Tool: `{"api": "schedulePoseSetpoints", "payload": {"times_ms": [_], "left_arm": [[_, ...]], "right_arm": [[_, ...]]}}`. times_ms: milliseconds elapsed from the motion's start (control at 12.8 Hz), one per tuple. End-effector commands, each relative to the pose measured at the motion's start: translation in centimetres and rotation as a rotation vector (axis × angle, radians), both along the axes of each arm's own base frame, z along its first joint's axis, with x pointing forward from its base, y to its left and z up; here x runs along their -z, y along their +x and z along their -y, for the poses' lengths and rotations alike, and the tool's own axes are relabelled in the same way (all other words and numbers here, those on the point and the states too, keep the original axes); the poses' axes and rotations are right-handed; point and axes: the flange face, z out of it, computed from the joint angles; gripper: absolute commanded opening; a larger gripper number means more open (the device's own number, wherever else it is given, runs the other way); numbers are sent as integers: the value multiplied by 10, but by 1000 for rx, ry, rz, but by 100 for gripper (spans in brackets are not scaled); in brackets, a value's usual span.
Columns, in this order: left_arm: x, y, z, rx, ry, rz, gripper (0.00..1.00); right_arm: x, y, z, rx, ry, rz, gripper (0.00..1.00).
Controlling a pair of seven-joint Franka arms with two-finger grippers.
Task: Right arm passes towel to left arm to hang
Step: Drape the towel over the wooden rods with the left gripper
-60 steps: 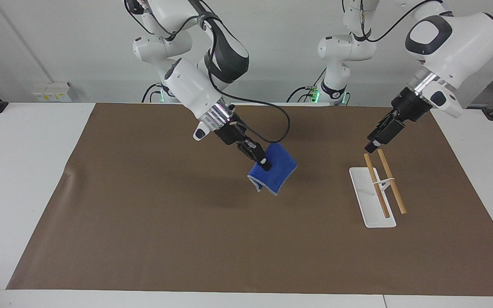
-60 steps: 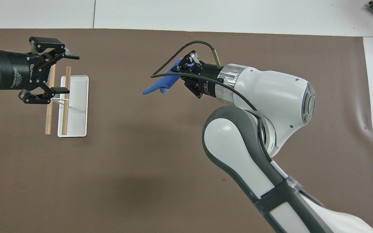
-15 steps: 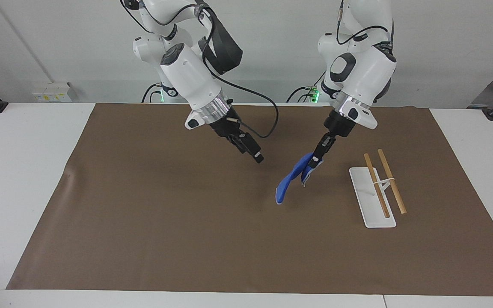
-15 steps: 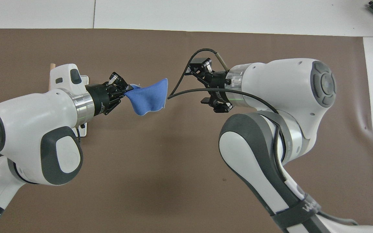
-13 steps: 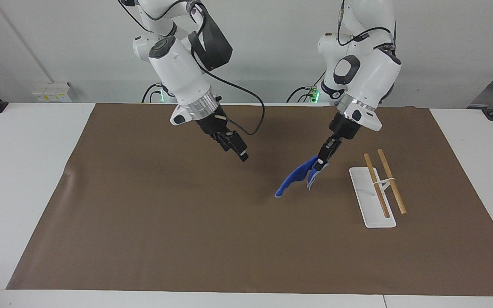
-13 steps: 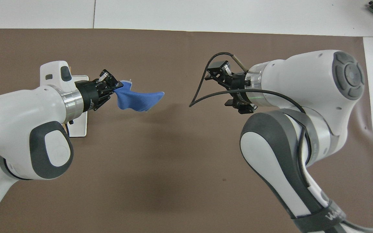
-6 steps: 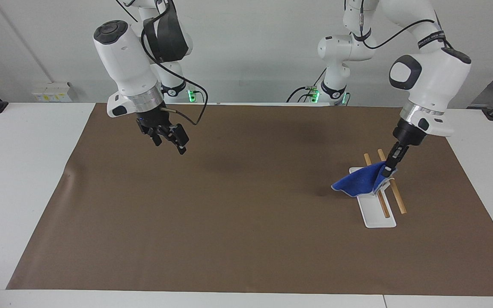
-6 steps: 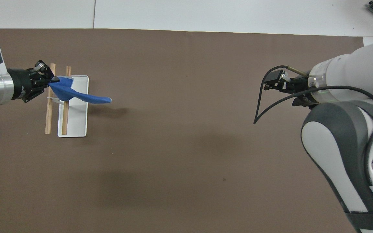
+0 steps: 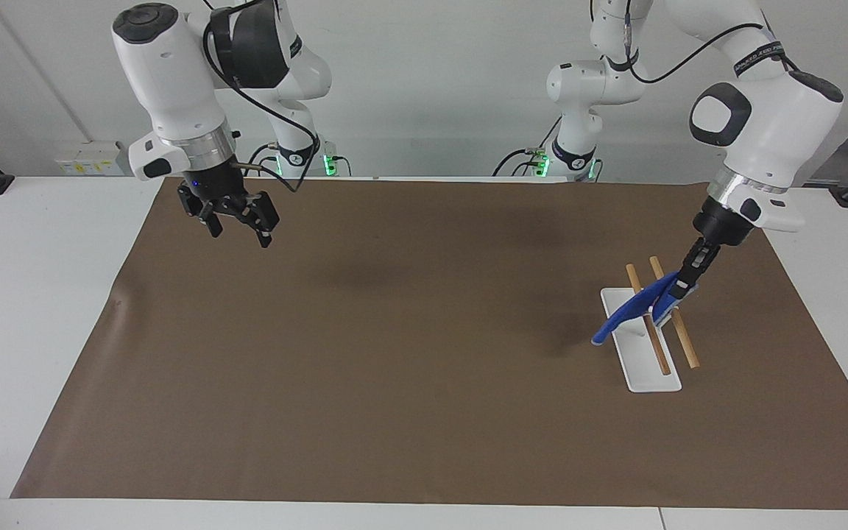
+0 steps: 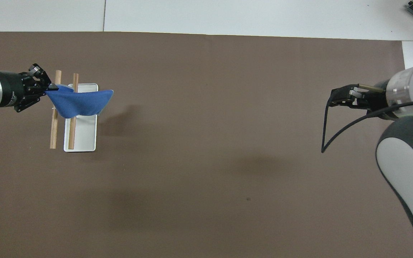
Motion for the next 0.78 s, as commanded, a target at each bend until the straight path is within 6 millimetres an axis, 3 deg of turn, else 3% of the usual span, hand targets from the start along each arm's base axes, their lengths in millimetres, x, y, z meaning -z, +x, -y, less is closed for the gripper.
{"api": "schedulePoseSetpoints", "payload": {"times_ms": [0, 313, 705], "left_arm": [[-4, -2, -34, -20, 75, -40, 0], [-6, -3, -66, -54, 131, -32, 0], [1, 5, -65, -54, 157, 31, 0]], "right_arm": [[-15, -10, 15, -30, -44, -21, 100], [-35, -9, 15, -38, -65, -53, 100], [-36, -10, 14, -39, -64, -54, 100]]}}
